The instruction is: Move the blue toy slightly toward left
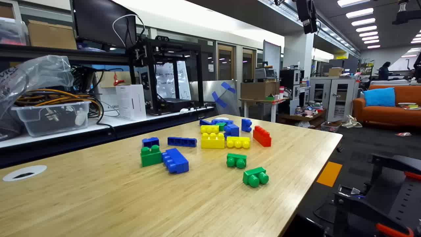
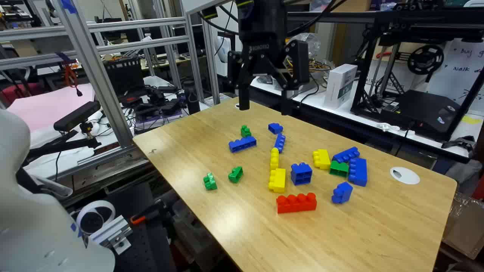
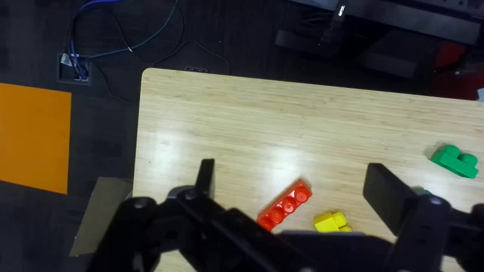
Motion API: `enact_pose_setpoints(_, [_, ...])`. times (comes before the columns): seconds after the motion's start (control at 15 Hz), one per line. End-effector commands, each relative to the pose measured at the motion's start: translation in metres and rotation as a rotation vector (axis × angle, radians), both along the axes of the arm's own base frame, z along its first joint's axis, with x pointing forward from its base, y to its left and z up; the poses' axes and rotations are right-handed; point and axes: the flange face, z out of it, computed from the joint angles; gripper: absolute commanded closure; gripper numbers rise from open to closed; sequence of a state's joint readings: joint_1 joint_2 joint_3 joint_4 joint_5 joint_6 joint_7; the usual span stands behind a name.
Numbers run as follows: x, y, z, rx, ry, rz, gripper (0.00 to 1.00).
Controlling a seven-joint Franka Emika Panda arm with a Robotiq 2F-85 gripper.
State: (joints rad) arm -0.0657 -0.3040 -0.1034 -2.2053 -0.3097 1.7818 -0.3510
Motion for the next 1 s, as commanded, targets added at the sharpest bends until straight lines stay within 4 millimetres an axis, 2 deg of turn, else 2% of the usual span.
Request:
enact_pose_setpoints(0.0, [0.000,0.000,0.000,0.000,0.001,0.000,0.00])
enact_pose_setpoints(0.67, [0.000,0.000,0.000,0.000,0.001,0.000,0.00])
enact_pose_setpoints(0.8, [0.010,-0.002,-0.003,0.011,0.019,-0.003,0.00])
enact_pose_setpoints(0.93, [0.028,-0.005,-0.010,0.030,0.028,-0.015,0.00])
